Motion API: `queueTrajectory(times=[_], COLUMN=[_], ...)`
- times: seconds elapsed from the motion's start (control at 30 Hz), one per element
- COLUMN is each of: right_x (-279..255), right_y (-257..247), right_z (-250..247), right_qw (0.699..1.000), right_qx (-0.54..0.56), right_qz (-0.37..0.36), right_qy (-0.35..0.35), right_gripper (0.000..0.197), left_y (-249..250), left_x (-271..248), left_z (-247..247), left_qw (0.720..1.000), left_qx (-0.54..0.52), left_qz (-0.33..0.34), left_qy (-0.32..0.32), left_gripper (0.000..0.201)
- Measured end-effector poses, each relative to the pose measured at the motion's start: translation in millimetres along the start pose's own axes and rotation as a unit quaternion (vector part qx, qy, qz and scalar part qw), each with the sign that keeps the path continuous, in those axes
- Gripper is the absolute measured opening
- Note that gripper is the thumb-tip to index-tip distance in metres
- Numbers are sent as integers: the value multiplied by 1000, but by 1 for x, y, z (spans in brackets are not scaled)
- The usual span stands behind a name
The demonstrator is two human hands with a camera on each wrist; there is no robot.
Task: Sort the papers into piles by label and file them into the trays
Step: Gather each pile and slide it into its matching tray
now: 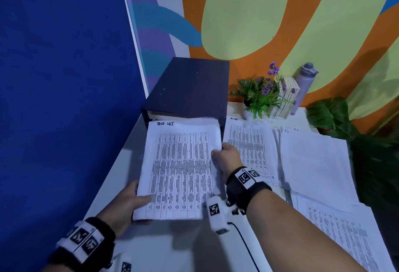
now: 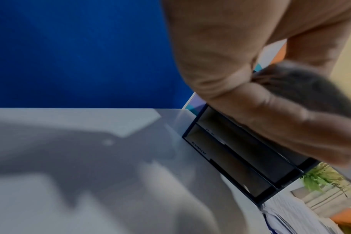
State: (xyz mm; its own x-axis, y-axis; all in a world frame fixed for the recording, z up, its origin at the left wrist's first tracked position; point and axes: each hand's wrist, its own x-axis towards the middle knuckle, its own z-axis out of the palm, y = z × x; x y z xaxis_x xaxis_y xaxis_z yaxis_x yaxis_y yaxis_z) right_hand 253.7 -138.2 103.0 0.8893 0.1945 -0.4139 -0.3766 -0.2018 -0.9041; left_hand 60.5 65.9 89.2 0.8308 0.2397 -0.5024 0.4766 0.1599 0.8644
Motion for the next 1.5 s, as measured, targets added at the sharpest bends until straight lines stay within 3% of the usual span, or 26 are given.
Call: queueTrajectory(times=[0.17,0.3,0.5,0.63,0.7,0.87,1.0,1.13,1.23,1.4,1.5], right_x=[9,6,3,16,19,5,-17,-34,-52,-91,-102], right_y=[-16,-19,-15,-20,-20,-6,30,88,126,174,195], right_z=[8,8,16,17,13,-7,-51,-124,-189,-281,-310], right_qw=[999,995,986,989,989,982,971,948,911,817,826], right_qx=[7,-22,22,3,-30,-88,-160,-269,-366,-444,-383], right_qz=[-50,-102,-155,-143,-140,-166,-170,-133,-66,140,237], right_qy=[14,0,58,46,34,21,46,111,178,340,339], right_gripper=[25,30,44,48,49,40,32,30,35,51,74], left_y=[23,61,108,128,132,110,102,47,-2,-68,-86], left_x=[14,57,131,160,167,194,134,87,71,54,46], left_z=[-10,-5,15,25,26,11,45,76,99,143,169], left_qw=[995,989,974,970,971,969,960,975,986,983,979], left_qx=[72,94,146,87,60,69,119,120,140,179,191], left_qz=[43,76,105,101,108,122,157,133,62,-40,-61], left_qy=[58,86,137,205,204,202,201,135,73,-18,-43], left_gripper=[28,23,25,22,18,40,44,42,36,30,27])
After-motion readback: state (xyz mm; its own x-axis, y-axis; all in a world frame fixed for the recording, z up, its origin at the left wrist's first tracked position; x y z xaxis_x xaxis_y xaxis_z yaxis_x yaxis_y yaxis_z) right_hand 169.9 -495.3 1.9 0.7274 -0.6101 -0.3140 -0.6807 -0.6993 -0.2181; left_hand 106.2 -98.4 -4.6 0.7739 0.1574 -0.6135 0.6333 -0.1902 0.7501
